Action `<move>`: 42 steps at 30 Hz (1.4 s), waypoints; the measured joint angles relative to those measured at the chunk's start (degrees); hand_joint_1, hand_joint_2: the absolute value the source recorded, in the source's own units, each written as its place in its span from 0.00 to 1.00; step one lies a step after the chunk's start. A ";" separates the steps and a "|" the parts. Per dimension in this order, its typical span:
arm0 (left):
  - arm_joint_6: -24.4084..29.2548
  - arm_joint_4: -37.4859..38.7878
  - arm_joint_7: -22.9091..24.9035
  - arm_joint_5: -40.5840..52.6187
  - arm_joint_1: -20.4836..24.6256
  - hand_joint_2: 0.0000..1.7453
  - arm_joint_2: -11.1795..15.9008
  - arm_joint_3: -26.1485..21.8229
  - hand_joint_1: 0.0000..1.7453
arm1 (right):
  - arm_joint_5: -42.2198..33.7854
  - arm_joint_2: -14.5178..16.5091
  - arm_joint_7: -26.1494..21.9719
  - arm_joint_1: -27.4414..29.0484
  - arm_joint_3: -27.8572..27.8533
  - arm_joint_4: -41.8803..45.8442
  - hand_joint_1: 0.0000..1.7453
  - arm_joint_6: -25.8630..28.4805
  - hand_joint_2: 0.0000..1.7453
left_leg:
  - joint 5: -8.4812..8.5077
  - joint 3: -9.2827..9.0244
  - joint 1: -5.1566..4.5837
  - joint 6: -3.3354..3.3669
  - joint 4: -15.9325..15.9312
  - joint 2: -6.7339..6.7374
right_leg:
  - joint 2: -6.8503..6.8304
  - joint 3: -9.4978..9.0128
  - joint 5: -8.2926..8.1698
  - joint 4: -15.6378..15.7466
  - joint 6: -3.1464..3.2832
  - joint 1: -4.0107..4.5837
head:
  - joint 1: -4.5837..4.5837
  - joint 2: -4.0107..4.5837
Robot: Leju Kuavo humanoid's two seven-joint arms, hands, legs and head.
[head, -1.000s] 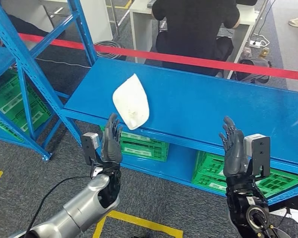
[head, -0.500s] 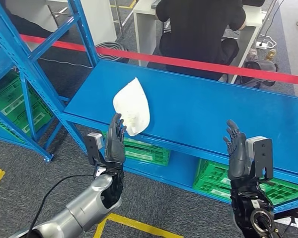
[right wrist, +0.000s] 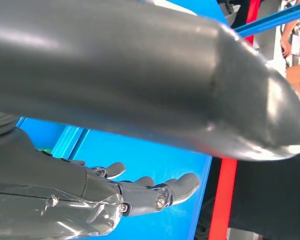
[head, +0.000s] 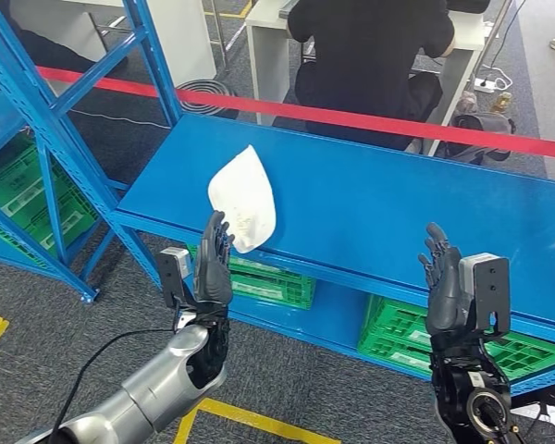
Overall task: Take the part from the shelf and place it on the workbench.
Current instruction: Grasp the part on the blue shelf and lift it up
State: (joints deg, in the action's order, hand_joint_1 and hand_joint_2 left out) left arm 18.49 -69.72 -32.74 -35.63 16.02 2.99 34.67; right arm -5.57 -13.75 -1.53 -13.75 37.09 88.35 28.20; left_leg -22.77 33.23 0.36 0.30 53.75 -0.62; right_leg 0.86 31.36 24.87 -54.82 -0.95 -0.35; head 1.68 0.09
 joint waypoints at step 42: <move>-0.40 -0.31 0.39 1.44 -0.52 0.00 0.15 -0.24 0.00 | 4.04 -0.04 -0.03 -0.26 0.20 -0.02 0.00 -1.89 0.00 | -2.80 5.04 -0.22 0.94 9.71 1.85 | -4.35 0.22 1.45 -2.19 0.15 -0.10 | 2.39 0.00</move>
State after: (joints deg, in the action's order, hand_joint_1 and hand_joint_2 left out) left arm 18.09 -70.03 -32.35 -34.18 15.50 3.15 34.42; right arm -1.54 -13.79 -1.56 -14.01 37.28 88.32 26.31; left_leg -25.56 38.27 0.14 1.24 63.46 1.22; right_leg -3.48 31.58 26.32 -57.01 -0.79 -0.45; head 4.07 0.09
